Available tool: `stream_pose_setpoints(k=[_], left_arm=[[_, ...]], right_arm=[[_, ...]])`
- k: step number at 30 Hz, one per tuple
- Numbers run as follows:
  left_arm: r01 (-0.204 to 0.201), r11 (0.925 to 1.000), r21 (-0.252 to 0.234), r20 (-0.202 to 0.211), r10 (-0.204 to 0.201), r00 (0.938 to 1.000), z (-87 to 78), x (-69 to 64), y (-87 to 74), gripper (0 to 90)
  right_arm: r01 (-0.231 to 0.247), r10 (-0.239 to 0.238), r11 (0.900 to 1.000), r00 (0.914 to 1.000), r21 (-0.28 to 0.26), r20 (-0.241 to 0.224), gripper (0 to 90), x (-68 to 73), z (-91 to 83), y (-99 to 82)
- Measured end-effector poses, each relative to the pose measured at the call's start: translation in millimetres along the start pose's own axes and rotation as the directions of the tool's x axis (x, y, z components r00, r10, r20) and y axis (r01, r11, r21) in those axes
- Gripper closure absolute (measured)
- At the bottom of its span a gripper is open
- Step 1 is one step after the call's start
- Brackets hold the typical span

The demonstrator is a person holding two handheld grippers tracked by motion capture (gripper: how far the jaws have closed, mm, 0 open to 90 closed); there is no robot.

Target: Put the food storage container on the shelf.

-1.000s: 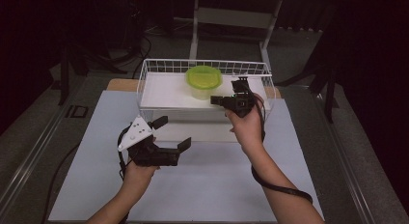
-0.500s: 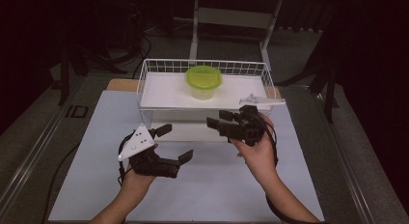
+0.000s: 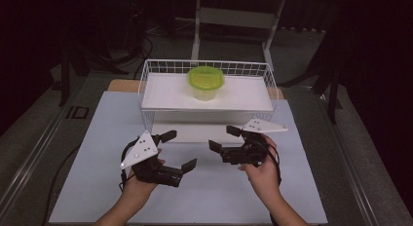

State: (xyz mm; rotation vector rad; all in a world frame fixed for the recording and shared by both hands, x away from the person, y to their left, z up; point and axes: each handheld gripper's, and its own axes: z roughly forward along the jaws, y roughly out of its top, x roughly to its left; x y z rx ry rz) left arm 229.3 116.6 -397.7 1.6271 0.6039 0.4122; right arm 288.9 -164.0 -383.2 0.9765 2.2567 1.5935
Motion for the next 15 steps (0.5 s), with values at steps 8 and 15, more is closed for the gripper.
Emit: stream_pose_setpoints(k=[8,15], left_arm=[[0.001,0.9996,0.03,0.015,-0.001,0.9999,-6.3,-0.2,-15.8,1.9],[0.007,0.9984,0.056,0.041,-0.009,0.9991,-8.3,-4.2,-39.6,1.9]], right_arm=[[0.028,-0.028,0.9991,0.9996,-0.033,0.008,15.9,-3.2,-12.1,-26.2],[0.036,-0.036,0.9988,0.9993,-0.032,0.011,16.1,-7.5,-24.2,-47.6]])
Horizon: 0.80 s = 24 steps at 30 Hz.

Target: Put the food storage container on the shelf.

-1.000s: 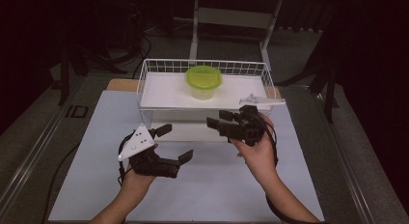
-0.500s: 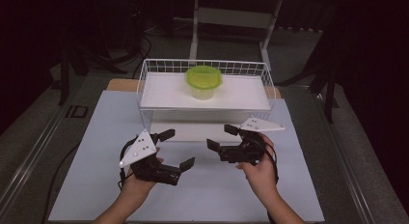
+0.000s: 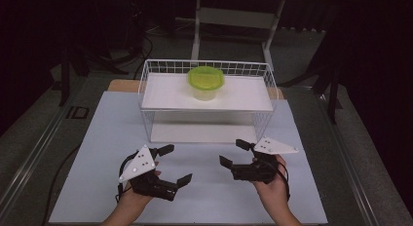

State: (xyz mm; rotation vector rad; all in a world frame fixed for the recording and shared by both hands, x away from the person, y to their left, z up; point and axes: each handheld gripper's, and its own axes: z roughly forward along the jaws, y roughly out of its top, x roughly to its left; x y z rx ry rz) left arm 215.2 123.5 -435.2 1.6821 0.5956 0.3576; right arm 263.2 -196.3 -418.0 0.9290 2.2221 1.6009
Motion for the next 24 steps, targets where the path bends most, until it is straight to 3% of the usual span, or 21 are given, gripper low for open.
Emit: stream_pose_setpoints(k=[10,16,24], left_arm=[[0.017,0.9982,0.057,0.0,-0.017,0.9999,-5.2,0.8,-25.4,1.9],[0.017,0.9977,0.065,-0.012,-0.016,0.9998,-12.0,2.4,-34.8,1.9],[0.01,0.9947,0.103,-0.023,-0.008,0.9997,-15.2,3.5,-42.3,1.9]], right_arm=[[-0.009,0.009,0.9995,1.0,0.032,0.005,16.1,-7.8,-12.3,-29.4],[-0.029,0.029,0.9978,0.9995,0.059,0.015,16.1,-10.6,-20.3,-47.7],[-0.024,0.021,0.9965,0.999,0.081,0.04,16.0,-15.4,-39.5,-65.9]])
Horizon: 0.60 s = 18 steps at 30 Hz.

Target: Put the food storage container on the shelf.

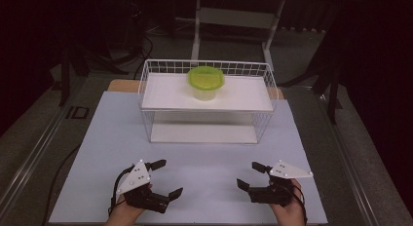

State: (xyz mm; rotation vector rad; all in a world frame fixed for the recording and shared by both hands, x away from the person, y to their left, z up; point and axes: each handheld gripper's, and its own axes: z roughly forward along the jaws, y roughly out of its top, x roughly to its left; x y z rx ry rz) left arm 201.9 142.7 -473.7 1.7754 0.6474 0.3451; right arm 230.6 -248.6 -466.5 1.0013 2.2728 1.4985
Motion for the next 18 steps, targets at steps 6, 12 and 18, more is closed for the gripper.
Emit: stream_pose_setpoints(k=[6,12,18], left_arm=[[0.003,0.9999,0.014,-0.011,-0.003,0.9999,-5.2,0.8,-6.6,1.9],[-0.006,0.9999,0.009,-0.024,0.006,0.9997,-10.1,3.6,-10.0,1.9],[0.003,0.9999,-0.013,-0.028,-0.003,0.9996,-12.9,7.7,-14.0,1.9]], right_arm=[[-0.017,0.018,0.9995,0.9995,-0.026,0.026,16.0,-6.2,-11.0,-5.1],[-0.004,0.006,0.9993,0.9988,-0.038,0.048,16.0,-9.1,-14.8,-7.4],[0.012,-0.01,0.9994,0.9985,-0.034,0.054,16.0,-9.7,-13.3,-10.6]])
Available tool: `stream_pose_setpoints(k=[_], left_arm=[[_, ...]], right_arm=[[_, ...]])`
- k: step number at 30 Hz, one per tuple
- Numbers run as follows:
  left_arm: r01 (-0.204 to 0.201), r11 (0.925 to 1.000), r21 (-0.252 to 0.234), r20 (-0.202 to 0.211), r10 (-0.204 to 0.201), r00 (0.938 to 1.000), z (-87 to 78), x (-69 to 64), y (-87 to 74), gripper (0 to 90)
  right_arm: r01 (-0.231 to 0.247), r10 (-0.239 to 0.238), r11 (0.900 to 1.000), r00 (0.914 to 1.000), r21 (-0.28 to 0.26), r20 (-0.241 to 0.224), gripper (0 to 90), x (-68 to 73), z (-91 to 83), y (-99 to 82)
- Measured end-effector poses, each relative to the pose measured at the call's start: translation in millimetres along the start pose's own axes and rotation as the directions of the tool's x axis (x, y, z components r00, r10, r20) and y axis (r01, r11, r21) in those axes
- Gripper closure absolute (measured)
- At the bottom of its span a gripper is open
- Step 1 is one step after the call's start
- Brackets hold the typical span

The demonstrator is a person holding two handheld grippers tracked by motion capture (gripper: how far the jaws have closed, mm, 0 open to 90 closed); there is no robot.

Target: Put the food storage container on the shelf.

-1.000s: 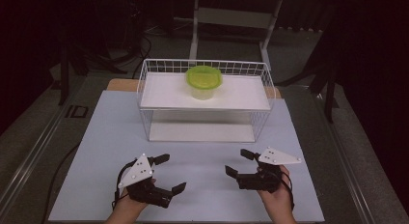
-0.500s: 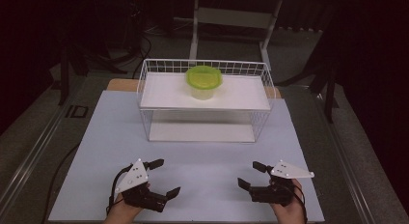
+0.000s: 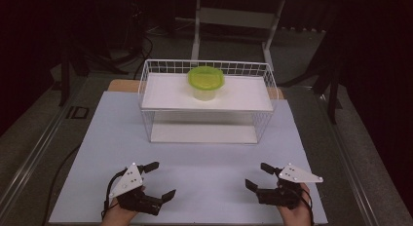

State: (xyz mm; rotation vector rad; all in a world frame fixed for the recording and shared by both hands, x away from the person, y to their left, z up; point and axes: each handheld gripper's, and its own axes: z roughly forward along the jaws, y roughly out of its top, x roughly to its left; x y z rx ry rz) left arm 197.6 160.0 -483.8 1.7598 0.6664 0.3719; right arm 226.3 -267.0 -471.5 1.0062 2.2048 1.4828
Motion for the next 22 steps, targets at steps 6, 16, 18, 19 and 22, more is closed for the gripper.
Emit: stream_pose_setpoints(k=[6,16,18,19,22], left_arm=[[-0.011,0.9992,-0.038,-0.003,0.011,0.9999,-3.6,0.9,1.6,2.0],[-0.059,0.9945,-0.086,-0.039,0.056,0.9977,-5.5,-2.8,3.4,2.0],[-0.072,0.9914,-0.109,-0.053,0.066,0.9964,-8.2,-3.5,5.1,2.0],[-0.071,0.9908,-0.115,-0.054,0.065,0.9965,-9.1,-3.3,5.3,2.0],[-0.06,0.9922,-0.109,-0.052,0.055,0.9971,-9.7,-2.4,4.1,2.0]], right_arm=[[0.025,-0.026,0.9983,0.9996,-0.052,-0.013,15.8,-1.9,-1.0,0.4],[0.048,-0.048,0.9973,0.9988,-0.056,-0.006,14.9,-6.3,5.6,-4.3],[0.053,-0.053,0.997,0.9986,-0.056,-0.004,14.3,-6.3,6.4,-4.6],[0.066,-0.065,0.9956,0.9978,-0.067,0.008,14.2,-6.1,6.0,-4.3],[0.059,-0.059,0.995,0.9982,-0.08,0.011,14.3,-6.1,5.5,-2.4]])
